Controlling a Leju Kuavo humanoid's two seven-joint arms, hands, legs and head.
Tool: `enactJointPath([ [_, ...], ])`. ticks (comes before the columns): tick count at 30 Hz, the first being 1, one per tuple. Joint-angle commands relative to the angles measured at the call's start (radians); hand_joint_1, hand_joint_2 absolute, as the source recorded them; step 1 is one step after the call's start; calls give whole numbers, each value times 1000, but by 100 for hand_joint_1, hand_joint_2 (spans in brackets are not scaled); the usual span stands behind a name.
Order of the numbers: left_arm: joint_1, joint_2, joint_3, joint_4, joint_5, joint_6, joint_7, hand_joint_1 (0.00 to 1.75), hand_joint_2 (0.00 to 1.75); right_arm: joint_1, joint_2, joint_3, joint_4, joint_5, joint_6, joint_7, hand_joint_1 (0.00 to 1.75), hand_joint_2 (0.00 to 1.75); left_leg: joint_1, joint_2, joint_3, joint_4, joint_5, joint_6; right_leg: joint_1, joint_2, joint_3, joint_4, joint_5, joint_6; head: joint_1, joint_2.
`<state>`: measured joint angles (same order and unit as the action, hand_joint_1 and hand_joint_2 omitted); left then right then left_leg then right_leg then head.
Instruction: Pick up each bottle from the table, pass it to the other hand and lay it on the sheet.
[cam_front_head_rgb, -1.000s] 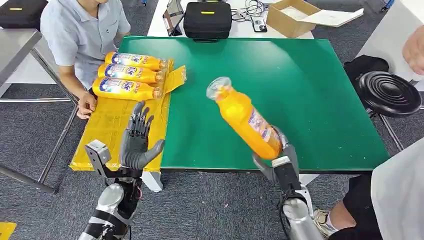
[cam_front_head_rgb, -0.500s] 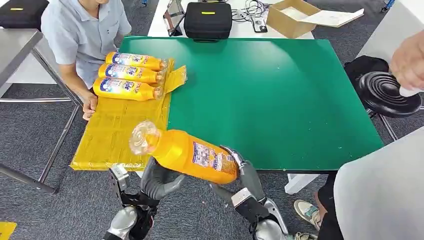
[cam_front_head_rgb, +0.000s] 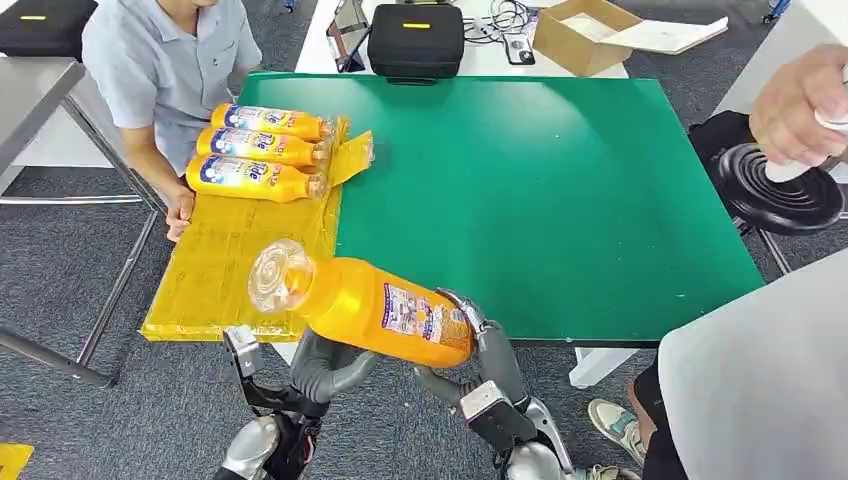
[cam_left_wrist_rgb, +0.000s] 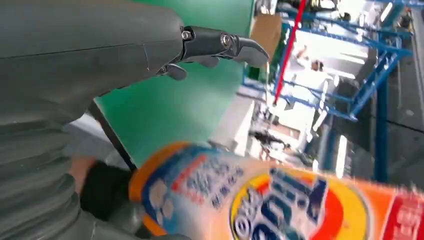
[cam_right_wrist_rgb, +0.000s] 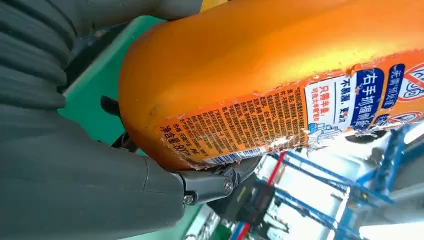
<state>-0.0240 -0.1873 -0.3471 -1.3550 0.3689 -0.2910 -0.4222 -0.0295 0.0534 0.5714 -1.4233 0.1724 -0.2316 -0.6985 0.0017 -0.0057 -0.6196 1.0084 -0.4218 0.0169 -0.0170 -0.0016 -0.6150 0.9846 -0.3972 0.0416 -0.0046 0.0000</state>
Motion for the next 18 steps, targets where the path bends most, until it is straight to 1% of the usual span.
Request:
enactJointPath([
  [1,-75,-18,-77,96,44,-12,-42,0,175,-65,-5,20,15,-29,35,0,175,175,0,0,4,0,-1,-1,1,0,4,0,-1,-2,0,0],
  [3,-63,-12,-73,90,59,-12,-49,0,175,-71,-5,15,7,-22,16,0,175,175,0,2,2,-1,-1,-1,0,1,2,0,0,-1,0,0],
  [5,-45,-15,-44,93,120,-22,-47,0,175,-71,-9,-10,-16,-40,1,0,175,175,0,2,4,-1,-2,-1,0,1,4,0,-1,-2,0,0],
  [6,-36,-13,-18,115,262,-107,32,0,175,-53,3,-53,-22,-72,33,0,175,175,0,1,4,-1,-1,-1,1,1,3,0,-1,-2,0,0],
  [7,-24,-7,-1,112,229,-92,-15,0,175,-41,2,-68,-28,-60,34,0,175,175,0,1,3,-1,-1,-1,0,0,3,0,-1,-1,0,0],
  [8,-19,-6,8,117,227,-102,-19,0,175,-30,1,-78,-35,-36,22,0,175,175,0,1,6,-1,-2,-1,1,1,5,-1,-1,-2,0,0],
  [10,-13,-8,16,111,211,-120,-26,0,175,-22,-9,-89,-29,-14,-5,0,175,175,0,1,4,-1,-1,-1,0,1,4,-1,-1,-1,0,0],
  [11,-10,-11,15,108,203,-126,-27,0,175,-23,-8,-100,-25,-29,-3,0,175,175,0,1,7,-1,-2,-1,1,1,6,-1,-2,-2,0,0],
  [13,-6,-13,10,101,191,-130,-33,0,175,-28,-9,-111,-11,-24,-4,0,175,175,0,1,3,-1,-1,0,1,0,3,-1,-1,-1,0,0],
  [14,-6,-14,6,97,165,-122,-44,0,175,-31,-8,-119,0,-14,-13,0,175,175,1,0,6,-1,-2,-1,1,0,6,-1,-2,-1,0,0],
  [15,-5,-16,2,91,131,-106,-69,0,175,-33,-4,-127,10,-21,-9,0,175,175,0,1,4,-1,-1,0,1,0,4,-1,-1,-1,0,0],
  [16,-7,-18,0,92,129,-106,-68,0,175,-33,-1,-136,22,-25,-5,0,171,175,0,1,3,-1,-1,0,0,0,3,-1,-1,-1,0,0],
  [17,-8,-16,-3,88,121,-107,-71,0,175,-34,0,-137,31,-23,-5,0,175,175,0,1,5,-1,-2,-1,1,1,5,-1,-1,-1,0,0],
  [18,-7,-14,-10,82,107,-108,-81,0,175,-37,2,-140,41,-18,-8,0,175,175,0,1,4,-1,-1,-1,1,0,4,-1,-1,-1,0,0],
])
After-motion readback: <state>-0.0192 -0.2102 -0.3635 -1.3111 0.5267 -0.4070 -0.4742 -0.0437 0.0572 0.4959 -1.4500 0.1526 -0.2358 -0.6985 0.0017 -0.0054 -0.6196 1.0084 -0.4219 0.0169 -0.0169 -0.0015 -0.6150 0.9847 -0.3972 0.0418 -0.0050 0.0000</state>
